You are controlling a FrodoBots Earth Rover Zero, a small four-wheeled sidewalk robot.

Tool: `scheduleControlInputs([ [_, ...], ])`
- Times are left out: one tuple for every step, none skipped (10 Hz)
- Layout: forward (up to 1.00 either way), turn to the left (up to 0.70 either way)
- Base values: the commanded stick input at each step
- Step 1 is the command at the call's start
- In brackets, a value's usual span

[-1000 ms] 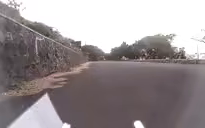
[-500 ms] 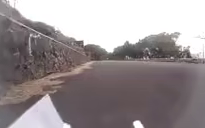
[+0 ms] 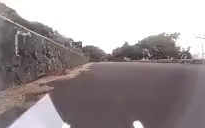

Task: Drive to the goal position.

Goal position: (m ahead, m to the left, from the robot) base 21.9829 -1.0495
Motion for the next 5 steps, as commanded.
scheduleControlInputs([
  [1.0,-0.04],
  [1.0,-0.11],
  [1.0,-0.24],
  [1.0,0.0],
  [1.0,-0.03],
])
